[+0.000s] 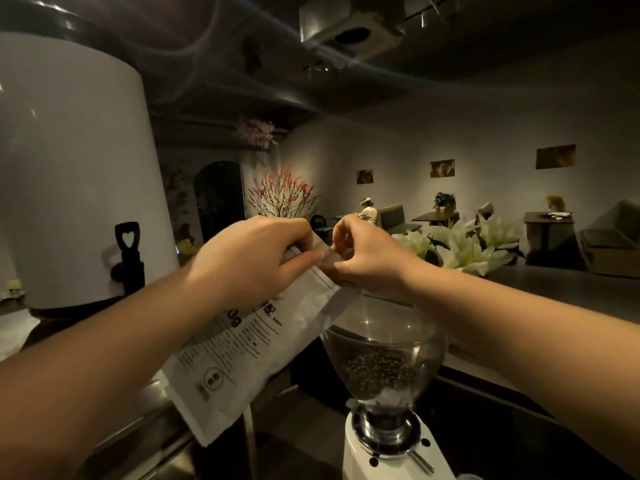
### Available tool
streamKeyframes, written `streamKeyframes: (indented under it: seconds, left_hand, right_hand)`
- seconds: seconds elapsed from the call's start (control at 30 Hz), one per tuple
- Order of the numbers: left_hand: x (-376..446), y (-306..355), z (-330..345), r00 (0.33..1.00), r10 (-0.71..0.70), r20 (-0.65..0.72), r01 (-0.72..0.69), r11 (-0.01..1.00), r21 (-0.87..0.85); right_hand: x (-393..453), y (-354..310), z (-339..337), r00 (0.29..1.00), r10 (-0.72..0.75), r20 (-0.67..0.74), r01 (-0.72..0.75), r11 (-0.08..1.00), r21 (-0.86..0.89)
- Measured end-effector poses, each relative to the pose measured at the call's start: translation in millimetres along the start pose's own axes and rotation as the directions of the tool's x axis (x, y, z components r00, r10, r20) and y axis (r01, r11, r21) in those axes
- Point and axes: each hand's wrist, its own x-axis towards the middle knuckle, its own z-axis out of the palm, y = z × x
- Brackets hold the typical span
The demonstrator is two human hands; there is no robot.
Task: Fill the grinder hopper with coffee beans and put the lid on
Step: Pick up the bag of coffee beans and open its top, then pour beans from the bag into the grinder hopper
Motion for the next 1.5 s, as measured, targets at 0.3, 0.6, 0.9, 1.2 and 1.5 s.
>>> streamKeyframes:
  seconds: [0.3, 0.6, 0.9, 1.2, 1.5]
  left_hand:
    - [8.9, -26.5, 32.8, 0.964, 0.220, -0.148, -0.202, 0.971, 0.127]
    - [15.1, -10.9, 57.1, 0.911, 0.409, -0.049, -0.392, 0.898, 0.200]
    - [-8.1, -1.5, 92.8, 0.959, 0.091, -0.270, -0.144, 0.972, -0.184]
    - [-72.7, 25.0, 157.6, 0.673, -0.740, 0.000, 0.398, 0.361, -0.843]
    - [-12.8, 22.6, 135.2, 0.484, -0.874, 0.039, -0.198, -0.153, -0.968]
  right_hand:
    - [-14.2, 8.0, 6.4, 0.989, 0.005, 0.146, -0.032, 0.983, 0.181]
    - [-14.0, 26.7, -0.5, 0.971, 0.089, 0.223, -0.098, 0.995, 0.033]
    - [-10.7, 50.5, 2.0, 0.952, 0.242, 0.190, -0.269, 0.954, 0.134]
    - [-18.7, 73.3, -21.9, 0.789, 0.392, 0.472, -0.610, 0.591, 0.528]
    - [-23.5, 82.3, -0.7, 0.572, 0.393, 0.720, -0.798, 0.472, 0.375]
